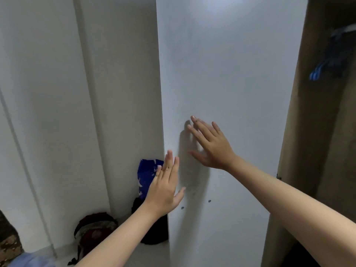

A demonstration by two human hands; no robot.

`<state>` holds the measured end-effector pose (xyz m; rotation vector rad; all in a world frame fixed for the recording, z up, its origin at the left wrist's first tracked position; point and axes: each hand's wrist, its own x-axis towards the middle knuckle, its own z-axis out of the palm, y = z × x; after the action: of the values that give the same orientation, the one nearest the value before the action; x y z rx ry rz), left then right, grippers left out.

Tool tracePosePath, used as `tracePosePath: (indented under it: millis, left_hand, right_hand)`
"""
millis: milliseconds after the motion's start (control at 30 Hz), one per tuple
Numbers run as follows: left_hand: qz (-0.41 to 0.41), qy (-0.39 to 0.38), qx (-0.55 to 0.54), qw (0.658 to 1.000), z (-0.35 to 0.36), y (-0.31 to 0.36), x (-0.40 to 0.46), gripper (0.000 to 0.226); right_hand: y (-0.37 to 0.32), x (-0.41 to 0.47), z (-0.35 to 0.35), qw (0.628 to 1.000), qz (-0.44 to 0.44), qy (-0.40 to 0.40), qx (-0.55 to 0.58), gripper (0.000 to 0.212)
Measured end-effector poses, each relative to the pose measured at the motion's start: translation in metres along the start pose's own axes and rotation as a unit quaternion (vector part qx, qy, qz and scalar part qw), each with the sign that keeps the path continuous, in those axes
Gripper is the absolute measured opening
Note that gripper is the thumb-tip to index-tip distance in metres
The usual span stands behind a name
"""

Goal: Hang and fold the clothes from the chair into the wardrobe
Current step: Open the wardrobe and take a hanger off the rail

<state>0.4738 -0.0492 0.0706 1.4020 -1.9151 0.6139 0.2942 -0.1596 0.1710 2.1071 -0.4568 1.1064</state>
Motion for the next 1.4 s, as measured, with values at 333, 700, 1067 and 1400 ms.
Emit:
tracePosePath:
  millis: [333,700,1067,1400]
  left_hand:
    - [0.095,0.112,-0.114,0.983,-0.008,0.117,0.118,0.069]
    - [0.119,0.126,-0.137,0.975,0.035,0.29,0.314,0.058]
    - [0.084,0.124,-0.095,0.984,0.089,0.331,0.434,0.055]
    - [0.127,0.081,-0.042,0.988,0.11,0.343,0.5,0.082]
  right_hand:
    - [0.098,-0.05,-0.113,0.988,0.139,-0.006,-0.069,0.058]
    - [0.279,-0.12,-0.229,0.943,0.308,-0.006,-0.129,0.051]
    - [0.43,-0.129,-0.194,0.92,0.387,0.055,0.01,0.045]
    - [0.525,-0.115,-0.154,0.892,0.436,0.047,0.112,0.074]
